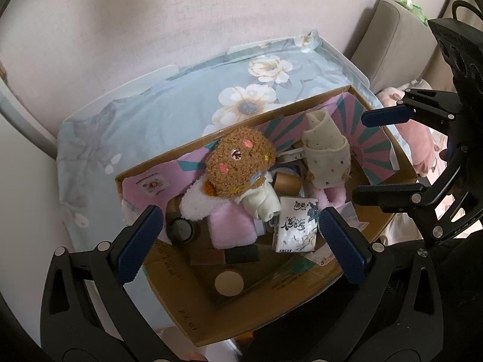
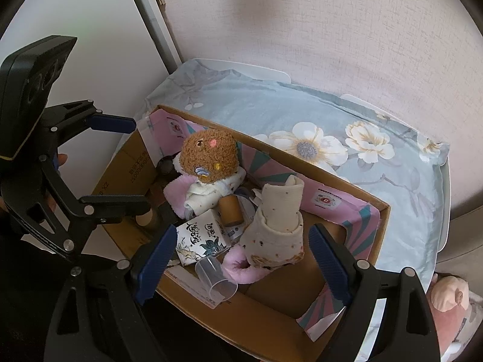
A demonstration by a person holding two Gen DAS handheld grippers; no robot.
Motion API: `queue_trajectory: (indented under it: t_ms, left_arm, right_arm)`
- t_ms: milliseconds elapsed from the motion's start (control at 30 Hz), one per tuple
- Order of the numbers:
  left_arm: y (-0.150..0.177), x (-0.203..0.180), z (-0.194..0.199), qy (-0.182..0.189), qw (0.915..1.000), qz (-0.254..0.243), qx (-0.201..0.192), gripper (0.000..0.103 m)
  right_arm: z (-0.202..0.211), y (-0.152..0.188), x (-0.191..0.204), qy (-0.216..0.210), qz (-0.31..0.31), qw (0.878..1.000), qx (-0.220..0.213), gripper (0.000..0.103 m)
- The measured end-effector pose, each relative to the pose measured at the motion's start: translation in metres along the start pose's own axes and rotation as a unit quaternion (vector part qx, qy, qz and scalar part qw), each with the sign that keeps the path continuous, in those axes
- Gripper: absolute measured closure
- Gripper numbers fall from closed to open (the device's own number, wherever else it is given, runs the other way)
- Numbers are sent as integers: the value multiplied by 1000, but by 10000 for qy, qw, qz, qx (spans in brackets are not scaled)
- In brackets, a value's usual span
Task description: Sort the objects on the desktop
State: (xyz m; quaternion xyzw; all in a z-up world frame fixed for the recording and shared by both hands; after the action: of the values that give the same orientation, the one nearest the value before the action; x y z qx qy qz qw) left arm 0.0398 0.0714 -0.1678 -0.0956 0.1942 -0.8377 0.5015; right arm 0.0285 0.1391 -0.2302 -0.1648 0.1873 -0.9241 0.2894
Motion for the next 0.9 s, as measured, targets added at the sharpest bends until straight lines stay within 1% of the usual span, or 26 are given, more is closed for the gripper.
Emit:
queue_trajectory:
  t_ms: [900]
  left_arm:
    - [-1,0,-1,-34,10000,-49,21,0]
  right_arm:
    - [2,-1,-4,-12,16,10000,8,16]
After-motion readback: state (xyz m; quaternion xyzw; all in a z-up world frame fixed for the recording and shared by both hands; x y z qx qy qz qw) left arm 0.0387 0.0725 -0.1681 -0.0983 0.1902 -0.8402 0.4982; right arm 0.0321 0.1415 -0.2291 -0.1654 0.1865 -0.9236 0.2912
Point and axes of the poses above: each gripper's, at about its wrist camera, not at the fingertips, and z roughly against the way its jaws point, x to its left, y to its underside, the point moved 5 cm from there along -z, roughly the way its jaws point, and after that the axes turned 2 degrees about -y, right-handed, at the moved point
